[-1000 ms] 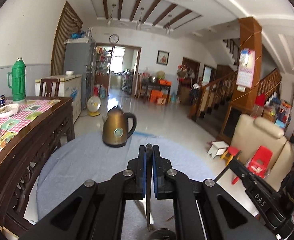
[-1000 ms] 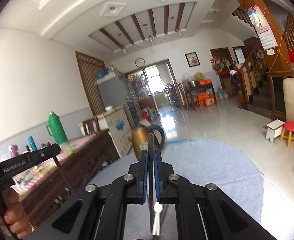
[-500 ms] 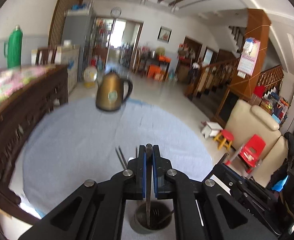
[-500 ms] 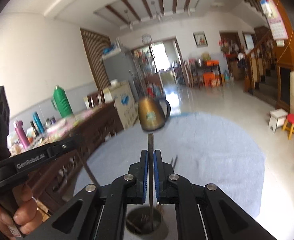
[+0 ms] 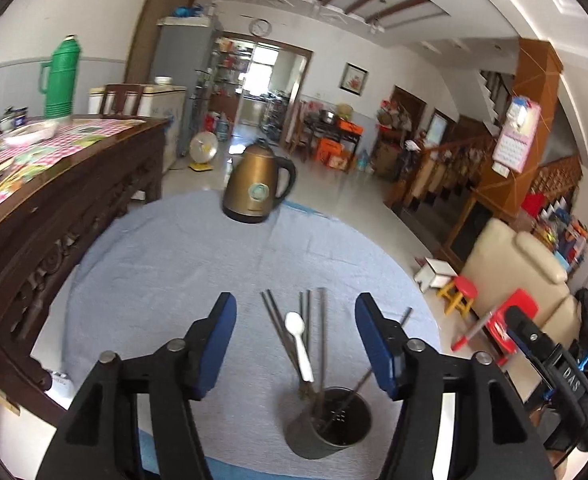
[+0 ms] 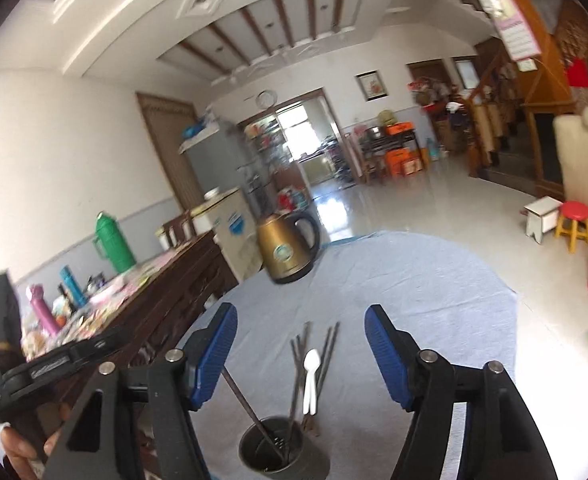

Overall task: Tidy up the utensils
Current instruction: 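Open both grippers to drop the chopsticks into the holder cup, then move both grippers back down to the remaining chopsticks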

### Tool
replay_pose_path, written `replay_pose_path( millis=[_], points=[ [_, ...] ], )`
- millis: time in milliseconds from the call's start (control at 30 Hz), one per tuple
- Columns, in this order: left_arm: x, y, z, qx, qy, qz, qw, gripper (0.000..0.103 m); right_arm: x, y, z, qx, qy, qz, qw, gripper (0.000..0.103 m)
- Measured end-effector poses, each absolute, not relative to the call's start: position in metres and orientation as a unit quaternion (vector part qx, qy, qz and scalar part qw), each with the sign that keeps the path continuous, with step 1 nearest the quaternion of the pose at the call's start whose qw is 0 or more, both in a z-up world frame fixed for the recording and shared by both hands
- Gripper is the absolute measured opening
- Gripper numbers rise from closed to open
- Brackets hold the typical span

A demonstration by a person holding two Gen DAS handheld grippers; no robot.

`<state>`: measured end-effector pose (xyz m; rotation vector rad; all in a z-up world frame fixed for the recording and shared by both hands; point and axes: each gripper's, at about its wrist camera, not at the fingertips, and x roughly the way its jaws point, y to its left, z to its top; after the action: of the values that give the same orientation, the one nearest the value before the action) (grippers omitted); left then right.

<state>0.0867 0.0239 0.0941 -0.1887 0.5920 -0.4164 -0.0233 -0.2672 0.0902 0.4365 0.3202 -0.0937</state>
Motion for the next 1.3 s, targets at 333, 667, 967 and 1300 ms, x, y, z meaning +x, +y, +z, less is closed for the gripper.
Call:
replay_pose_path(
  millis=[333,667,967,1300],
  points=[
    [0.100,0.053,0.040,-0.093,0.366,-0.116,0.919,0.064,-0.026,-0.301,0.070,0.268,0.207,-0.070,0.938,0.059],
    [0.098,0.045,0.007,-0.046,0.396,-0.075,0.914,0.064,-0.014,-0.315,0.024,0.310,0.269,-0.066,0.910,0.057],
    [0.098,0.035,0.001,0.009,0.378,-0.038,0.925,0.064,-0.005,-0.311,0.010,0.311,0.287,-0.068,0.904,0.057],
    [0.098,0.037,0.001,0.048,0.349,0.002,0.936,0.064,0.006,-0.299,-0.001,0.302,0.304,-0.064,0.901,0.054]
  ],
)
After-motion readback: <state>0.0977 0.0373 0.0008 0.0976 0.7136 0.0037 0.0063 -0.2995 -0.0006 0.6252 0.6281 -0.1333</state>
